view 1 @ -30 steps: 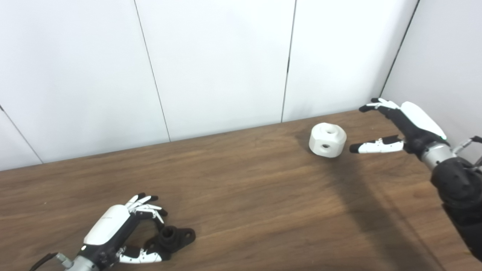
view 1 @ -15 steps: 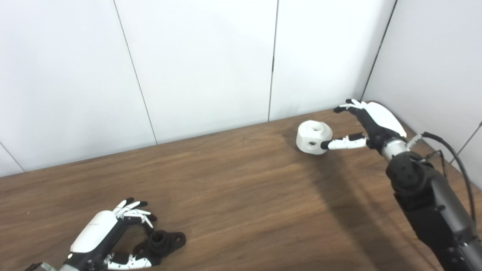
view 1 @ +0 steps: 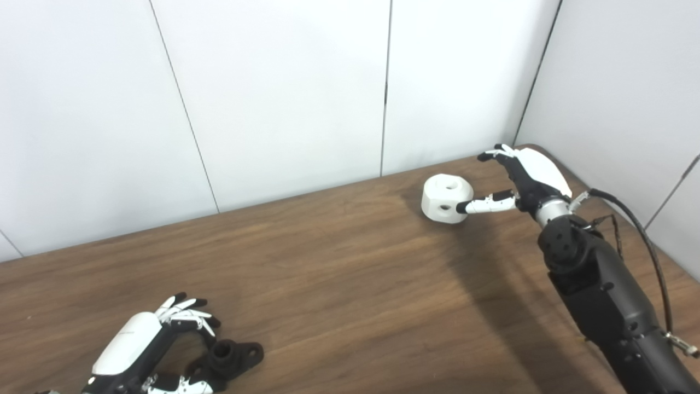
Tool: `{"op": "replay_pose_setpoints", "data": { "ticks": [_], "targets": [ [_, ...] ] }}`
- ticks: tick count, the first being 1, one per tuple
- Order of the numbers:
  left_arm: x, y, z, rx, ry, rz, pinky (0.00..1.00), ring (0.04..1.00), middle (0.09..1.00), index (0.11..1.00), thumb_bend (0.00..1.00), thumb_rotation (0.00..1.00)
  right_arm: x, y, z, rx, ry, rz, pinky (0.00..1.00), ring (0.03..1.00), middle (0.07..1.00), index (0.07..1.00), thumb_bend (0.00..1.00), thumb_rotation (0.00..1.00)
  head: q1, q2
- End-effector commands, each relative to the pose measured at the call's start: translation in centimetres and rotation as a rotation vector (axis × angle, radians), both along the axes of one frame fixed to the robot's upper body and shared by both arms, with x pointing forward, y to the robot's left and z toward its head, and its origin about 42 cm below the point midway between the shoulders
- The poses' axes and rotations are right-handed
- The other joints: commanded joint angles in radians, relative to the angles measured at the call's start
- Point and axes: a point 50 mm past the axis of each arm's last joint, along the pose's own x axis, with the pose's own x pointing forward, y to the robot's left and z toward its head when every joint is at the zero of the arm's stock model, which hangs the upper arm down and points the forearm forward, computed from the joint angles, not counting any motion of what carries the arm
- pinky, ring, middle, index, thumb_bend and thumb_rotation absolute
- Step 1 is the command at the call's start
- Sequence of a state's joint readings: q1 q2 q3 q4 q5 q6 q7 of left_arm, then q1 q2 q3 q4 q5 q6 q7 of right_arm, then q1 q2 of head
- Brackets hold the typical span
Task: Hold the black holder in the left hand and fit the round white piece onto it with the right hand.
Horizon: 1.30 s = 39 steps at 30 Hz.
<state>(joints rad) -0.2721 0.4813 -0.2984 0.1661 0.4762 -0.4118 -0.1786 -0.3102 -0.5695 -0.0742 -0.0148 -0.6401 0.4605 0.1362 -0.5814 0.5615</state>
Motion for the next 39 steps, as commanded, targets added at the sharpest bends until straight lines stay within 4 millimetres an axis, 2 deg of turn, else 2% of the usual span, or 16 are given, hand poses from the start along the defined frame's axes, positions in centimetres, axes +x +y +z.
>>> {"op": "replay_pose_setpoints", "data": {
  "ticks": [1, 16, 21, 25, 28, 34, 39],
  "targets": [
    [-0.1, 0.6, 0.4, 0.032, -0.010, -0.016, 1.00, 0.892, 0.704, 0.483, 0.52, 0.04, 0.9, -0.2, 2.8, -0.041, -0.101, 0.004, 0.80, 0.973, 0.960, 0.839, 0.90, 0.41, -0.002, -0.001],
    [-0.3, 0.8, 0.4, 0.040, 0.005, -0.008, 1.00, 0.896, 0.707, 0.483, 0.52, 0.04, 2.2, 0.3, 2.6, 0.005, -0.081, 0.003, 0.78, 0.975, 0.961, 0.841, 0.96, 0.37, -0.014, -0.001],
    [-0.3, 0.9, 0.4, 0.042, 0.008, -0.006, 1.00, 0.898, 0.708, 0.483, 0.52, 0.04, 2.6, 0.8, 2.5, 0.026, -0.074, 0.020, 0.74, 0.957, 0.972, 0.848, 0.98, 0.37, -0.023, -0.004],
    [-0.3, 0.9, 0.6, 0.051, 0.010, -0.005, 1.00, 0.901, 0.710, 0.483, 0.52, 0.04, 3.0, 1.0, 2.3, 0.013, -0.055, 0.019, 0.80, 0.968, 0.980, 0.841, 0.99, 0.38, -0.030, -0.008],
    [-0.3, 1.0, 0.6, 0.048, 0.011, -0.004, 1.00, 0.901, 0.710, 0.483, 0.52, 0.04, 3.3, 1.0, 1.9, 0.011, -0.051, 0.014, 0.81, 0.972, 0.982, 0.828, 1.00, 0.39, -0.027, -0.009],
    [-0.3, 1.2, 0.5, 0.042, 0.011, -0.006, 1.00, 0.899, 0.709, 0.483, 0.52, 0.04, 3.6, 1.0, 1.4, 0.041, -0.033, 0.010, 0.75, 0.997, 0.993, 0.805, 0.99, 0.38, -0.026, -0.008],
    [-0.3, 1.3, 0.7, 0.040, 0.012, -0.007, 1.00, 0.900, 0.707, 0.483, 0.52, 0.04, 3.6, 1.0, 1.0, 0.064, -0.022, 0.010, 0.75, 1.000, 0.995, 0.793, 0.99, 0.37, -0.025, -0.009]
  ]
}}
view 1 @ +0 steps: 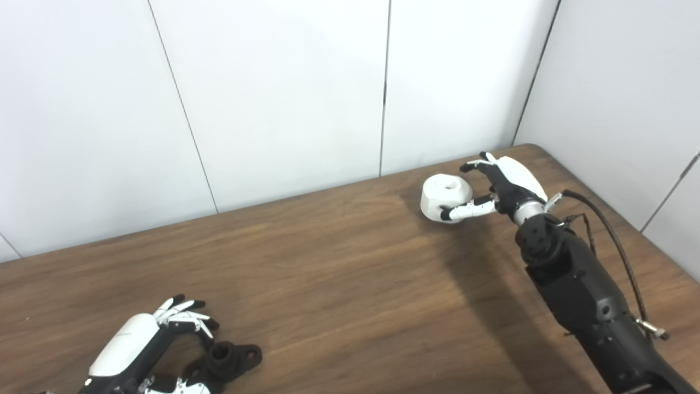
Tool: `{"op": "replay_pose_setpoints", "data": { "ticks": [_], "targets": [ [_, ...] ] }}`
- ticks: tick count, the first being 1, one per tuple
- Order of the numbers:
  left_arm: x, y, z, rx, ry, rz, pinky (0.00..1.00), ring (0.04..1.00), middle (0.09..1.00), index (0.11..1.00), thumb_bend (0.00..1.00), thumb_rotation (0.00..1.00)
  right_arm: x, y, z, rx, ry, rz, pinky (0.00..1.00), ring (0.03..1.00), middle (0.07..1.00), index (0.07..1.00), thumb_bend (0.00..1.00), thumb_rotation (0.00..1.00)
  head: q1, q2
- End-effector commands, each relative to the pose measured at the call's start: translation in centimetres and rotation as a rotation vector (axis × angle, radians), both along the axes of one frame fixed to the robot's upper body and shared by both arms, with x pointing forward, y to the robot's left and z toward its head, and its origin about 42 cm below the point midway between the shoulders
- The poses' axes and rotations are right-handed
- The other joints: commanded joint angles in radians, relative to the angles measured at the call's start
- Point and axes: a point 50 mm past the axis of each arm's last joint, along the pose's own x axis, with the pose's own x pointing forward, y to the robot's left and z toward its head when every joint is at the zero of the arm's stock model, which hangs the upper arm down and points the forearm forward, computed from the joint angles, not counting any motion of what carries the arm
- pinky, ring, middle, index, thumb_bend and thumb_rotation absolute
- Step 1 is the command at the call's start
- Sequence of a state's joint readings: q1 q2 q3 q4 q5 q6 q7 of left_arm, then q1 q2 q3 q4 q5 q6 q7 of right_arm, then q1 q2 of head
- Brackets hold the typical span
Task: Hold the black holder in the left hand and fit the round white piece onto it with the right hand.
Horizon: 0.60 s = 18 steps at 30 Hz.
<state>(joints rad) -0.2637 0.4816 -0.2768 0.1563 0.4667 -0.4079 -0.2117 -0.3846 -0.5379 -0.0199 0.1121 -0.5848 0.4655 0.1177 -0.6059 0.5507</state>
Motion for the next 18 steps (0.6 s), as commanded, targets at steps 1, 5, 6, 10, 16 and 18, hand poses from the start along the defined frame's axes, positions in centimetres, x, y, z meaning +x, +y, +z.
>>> {"op": "replay_pose_setpoints", "data": {
  "ticks": [1, 5, 6, 10, 16, 18],
  "targets": [
    [-0.22, 0.92, 0.66, 0.038, -0.003, -0.009, 1.00, 0.901, 0.708, 0.483, 0.52, 0.04, 0.85, -0.25, 2.66, -0.013, -0.078, -0.007, 0.75, 1.000, 0.994, 0.790, 0.99, 0.36, -0.002, 0.000],
    [-0.36, 1.02, 0.83, 0.041, 0.004, -0.007, 1.00, 0.903, 0.711, 0.483, 0.52, 0.04, 0.91, -0.29, 2.57, 0.008, -0.086, -0.008, 0.70, 0.990, 0.990, 0.780, 0.99, 0.36, -0.003, 0.001],
    [-0.39, 1.04, 0.86, 0.040, 0.005, -0.007, 1.00, 0.905, 0.711, 0.483, 0.52, 0.04, 0.92, -0.31, 2.54, 0.014, -0.089, -0.007, 0.69, 0.987, 0.988, 0.776, 0.99, 0.35, -0.003, 0.001],
    [-0.52, 1.21, 0.76, 0.031, 0.007, -0.012, 1.00, 0.906, 0.712, 0.483, 0.52, 0.04, 0.96, -0.42, 2.30, 0.028, -0.100, -0.006, 0.70, 0.997, 0.982, 0.761, 0.99, 0.35, -0.002, 0.002],
    [-0.66, 1.21, 1.00, 0.030, 0.006, -0.012, 1.00, 0.907, 0.711, 0.483, 0.52, 0.04, 0.97, -0.32, 2.20, 0.018, -0.091, -0.007, 0.79, 1.000, 0.977, 0.757, 0.98, 0.35, 0.004, 0.003],
    [-0.72, 1.16, 1.07, 0.033, 0.008, -0.009, 1.00, 0.907, 0.712, 0.484, 0.52, 0.04, 1.02, -0.31, 2.15, 0.020, -0.087, -0.009, 0.81, 1.000, 0.977, 0.758, 0.98, 0.35, 0.006, 0.004]
  ]
}}
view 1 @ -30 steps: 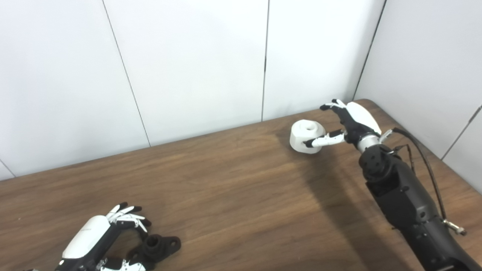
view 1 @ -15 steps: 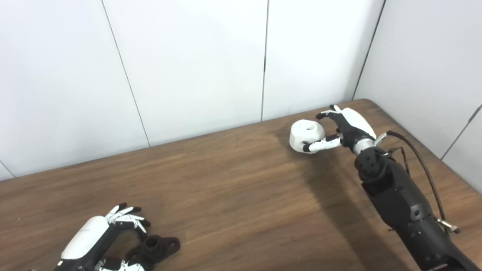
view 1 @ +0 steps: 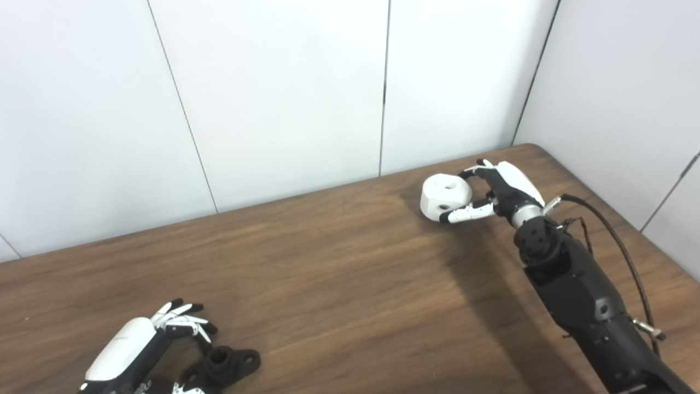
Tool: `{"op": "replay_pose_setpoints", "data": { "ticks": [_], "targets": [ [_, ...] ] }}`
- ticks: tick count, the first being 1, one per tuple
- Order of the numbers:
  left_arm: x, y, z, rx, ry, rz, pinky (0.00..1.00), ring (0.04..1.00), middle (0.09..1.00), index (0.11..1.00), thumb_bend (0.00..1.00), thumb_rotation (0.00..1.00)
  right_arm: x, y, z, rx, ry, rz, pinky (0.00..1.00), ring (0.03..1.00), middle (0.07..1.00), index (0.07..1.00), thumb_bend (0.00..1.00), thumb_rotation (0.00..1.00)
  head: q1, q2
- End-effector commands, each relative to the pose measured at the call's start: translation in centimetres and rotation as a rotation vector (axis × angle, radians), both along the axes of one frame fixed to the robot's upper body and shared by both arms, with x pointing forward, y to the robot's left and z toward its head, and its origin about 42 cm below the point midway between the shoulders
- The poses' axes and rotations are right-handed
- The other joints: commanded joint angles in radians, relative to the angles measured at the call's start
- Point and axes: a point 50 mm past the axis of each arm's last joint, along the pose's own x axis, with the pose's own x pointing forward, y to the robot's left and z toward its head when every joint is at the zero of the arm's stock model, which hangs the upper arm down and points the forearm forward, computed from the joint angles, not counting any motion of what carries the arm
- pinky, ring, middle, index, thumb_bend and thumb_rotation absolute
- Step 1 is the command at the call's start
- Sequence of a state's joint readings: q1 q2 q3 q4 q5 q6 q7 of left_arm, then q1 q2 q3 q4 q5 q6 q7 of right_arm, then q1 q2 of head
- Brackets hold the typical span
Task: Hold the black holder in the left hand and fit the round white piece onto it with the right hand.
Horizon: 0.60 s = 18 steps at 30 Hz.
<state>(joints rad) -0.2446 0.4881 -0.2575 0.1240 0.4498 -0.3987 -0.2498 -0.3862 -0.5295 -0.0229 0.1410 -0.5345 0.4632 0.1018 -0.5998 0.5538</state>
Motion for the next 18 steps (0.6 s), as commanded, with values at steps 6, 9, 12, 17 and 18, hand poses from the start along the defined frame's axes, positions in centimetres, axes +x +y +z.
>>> {"op": "replay_pose_setpoints", "data": {
  "ticks": [6, 9, 12, 17, 18],
  "targets": [
    [-0.4, 0.7, 0.7, 0.029, -0.005, 0.001, 1.00, 0.906, 0.711, 0.483, 0.52, 0.04, 1.0, -0.2, 2.6, -0.028, -0.098, -0.010, 0.81, 1.000, 0.982, 0.757, 0.96, 0.34, 0.002, 0.000],
    [-0.5, 0.8, 0.8, 0.021, -0.005, -0.003, 1.00, 0.908, 0.710, 0.483, 0.52, 0.04, 1.1, -0.3, 2.3, -0.024, -0.112, -0.007, 0.80, 1.000, 0.975, 0.749, 0.94, 0.32, 0.002, 0.001],
    [-0.6, 0.9, 0.9, 0.031, -0.007, -0.001, 1.00, 0.905, 0.710, 0.483, 0.52, 0.04, 1.1, -0.2, 2.1, -0.014, -0.148, -0.014, 0.81, 1.000, 0.957, 0.724, 0.89, 0.28, -0.002, -0.001],
    [-0.8, 0.9, 0.9, 0.026, -0.003, 0.003, 1.00, 0.907, 0.709, 0.483, 0.52, 0.04, 1.1, -0.2, 1.4, -0.002, -0.245, -0.020, 0.80, 0.968, 0.897, 0.644, 0.85, 0.19, 0.000, 0.000],
    [-0.8, 1.0, 0.9, 0.024, -0.005, 0.001, 1.00, 0.907, 0.709, 0.483, 0.52, 0.04, 1.2, -0.1, 1.3, -0.008, -0.258, -0.022, 0.80, 0.967, 0.894, 0.639, 0.84, 0.18, 0.001, -0.001]
  ]
}}
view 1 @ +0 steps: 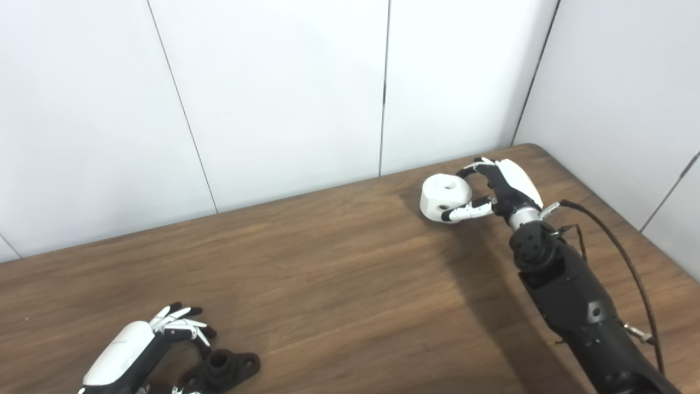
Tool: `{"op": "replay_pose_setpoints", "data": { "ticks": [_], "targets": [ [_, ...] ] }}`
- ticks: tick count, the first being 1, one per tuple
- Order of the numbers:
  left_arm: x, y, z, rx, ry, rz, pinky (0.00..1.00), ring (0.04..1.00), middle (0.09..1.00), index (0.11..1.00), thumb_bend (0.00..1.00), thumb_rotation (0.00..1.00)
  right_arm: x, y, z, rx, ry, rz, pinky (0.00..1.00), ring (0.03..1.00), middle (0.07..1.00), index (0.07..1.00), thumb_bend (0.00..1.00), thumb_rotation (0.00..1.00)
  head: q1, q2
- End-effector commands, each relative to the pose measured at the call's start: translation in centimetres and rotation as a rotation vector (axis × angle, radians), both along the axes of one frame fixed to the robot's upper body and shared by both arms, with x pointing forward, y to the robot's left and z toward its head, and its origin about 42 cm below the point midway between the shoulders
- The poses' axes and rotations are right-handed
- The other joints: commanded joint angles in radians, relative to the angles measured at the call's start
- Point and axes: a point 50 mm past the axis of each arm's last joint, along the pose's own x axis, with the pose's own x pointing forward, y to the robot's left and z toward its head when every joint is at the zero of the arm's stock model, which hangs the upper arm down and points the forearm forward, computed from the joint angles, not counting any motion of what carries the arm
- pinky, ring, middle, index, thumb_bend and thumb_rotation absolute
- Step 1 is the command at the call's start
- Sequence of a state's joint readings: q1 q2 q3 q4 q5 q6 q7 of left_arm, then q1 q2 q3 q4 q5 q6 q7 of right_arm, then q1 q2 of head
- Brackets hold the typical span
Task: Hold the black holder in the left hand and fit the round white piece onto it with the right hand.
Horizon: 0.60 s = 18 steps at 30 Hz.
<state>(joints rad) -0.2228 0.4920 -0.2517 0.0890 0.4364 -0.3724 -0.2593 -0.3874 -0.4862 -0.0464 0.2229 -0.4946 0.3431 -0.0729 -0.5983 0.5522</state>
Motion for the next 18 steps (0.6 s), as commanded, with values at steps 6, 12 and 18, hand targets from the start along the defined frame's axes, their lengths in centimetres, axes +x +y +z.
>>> {"op": "replay_pose_setpoints", "data": {
  "ticks": [6, 12, 18],
  "targets": [
    [-0.32, 1.02, 0.86, 0.022, -0.019, -0.009, 1.00, 0.905, 0.706, 0.483, 0.52, 0.04, 1.16, -0.25, 2.23, -0.030, -0.175, 0.000, 0.80, 0.960, 0.863, 0.543, 0.66, 0.16, 0.002, 0.003],
    [-0.35, 1.15, 0.85, 0.022, -0.020, -0.006, 1.00, 0.907, 0.706, 0.483, 0.52, 0.04, 1.36, 0.03, 2.30, -0.044, -0.196, -0.010, 0.81, 0.951, 0.840, 0.489, 0.52, 0.15, 0.003, 0.004],
    [-0.36, 1.23, 1.16, 0.010, -0.021, -0.006, 1.00, 0.904, 0.705, 0.483, 0.52, 0.04, 1.42, 0.00, 2.55, -0.074, -0.190, -0.011, 0.78, 0.942, 0.830, 0.488, 0.52, 0.15, 0.004, 0.012]
  ]
}}
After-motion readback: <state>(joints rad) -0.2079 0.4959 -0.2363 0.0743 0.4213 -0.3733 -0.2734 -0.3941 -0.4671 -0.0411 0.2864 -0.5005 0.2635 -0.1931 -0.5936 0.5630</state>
